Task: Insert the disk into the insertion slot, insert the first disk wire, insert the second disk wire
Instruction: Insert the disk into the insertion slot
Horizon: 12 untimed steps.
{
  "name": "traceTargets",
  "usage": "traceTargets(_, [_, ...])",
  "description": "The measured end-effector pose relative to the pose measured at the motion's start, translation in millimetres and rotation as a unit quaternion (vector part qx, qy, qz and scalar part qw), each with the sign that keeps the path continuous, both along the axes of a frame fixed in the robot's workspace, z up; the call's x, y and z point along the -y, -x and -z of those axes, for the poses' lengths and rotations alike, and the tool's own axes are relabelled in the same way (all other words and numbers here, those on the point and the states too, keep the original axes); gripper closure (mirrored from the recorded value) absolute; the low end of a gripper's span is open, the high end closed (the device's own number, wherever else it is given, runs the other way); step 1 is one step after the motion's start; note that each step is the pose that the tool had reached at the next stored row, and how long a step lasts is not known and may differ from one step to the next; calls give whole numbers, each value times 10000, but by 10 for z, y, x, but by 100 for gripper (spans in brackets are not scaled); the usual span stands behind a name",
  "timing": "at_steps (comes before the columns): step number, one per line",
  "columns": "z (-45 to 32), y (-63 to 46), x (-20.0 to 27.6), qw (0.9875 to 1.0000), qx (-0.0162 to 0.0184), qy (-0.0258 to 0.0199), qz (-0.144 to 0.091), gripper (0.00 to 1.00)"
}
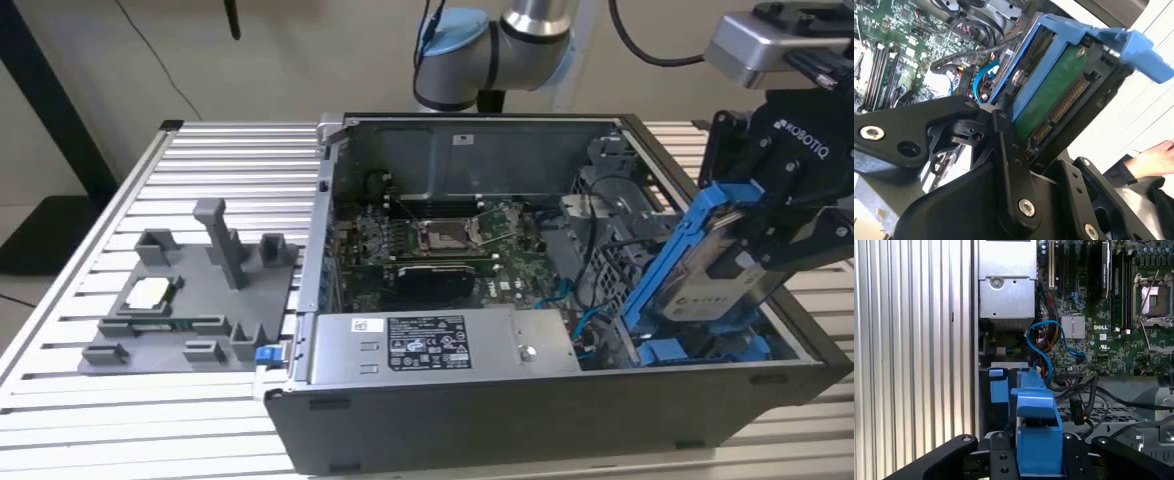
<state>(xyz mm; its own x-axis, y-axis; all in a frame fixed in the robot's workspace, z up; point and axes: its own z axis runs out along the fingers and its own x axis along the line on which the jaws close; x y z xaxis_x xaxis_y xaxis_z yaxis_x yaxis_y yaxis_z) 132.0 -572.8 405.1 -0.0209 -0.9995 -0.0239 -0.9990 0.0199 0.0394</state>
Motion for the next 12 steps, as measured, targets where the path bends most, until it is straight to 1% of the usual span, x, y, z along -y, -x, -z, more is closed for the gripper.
traceTargets(3, [12,-9,4,10000,0,-2,1,67])
traceTargets(4, [11,-13,5,10000,-6,-1,0,67])
traceTargets(8, [1,-20,7,10000,-51,-6,0,67])
traceTargets(11, [-50,-23,9,10000,-67,-13,-2,67])
traceTargets(12, [-81,-22,8,10000,-71,-3,-2,67])
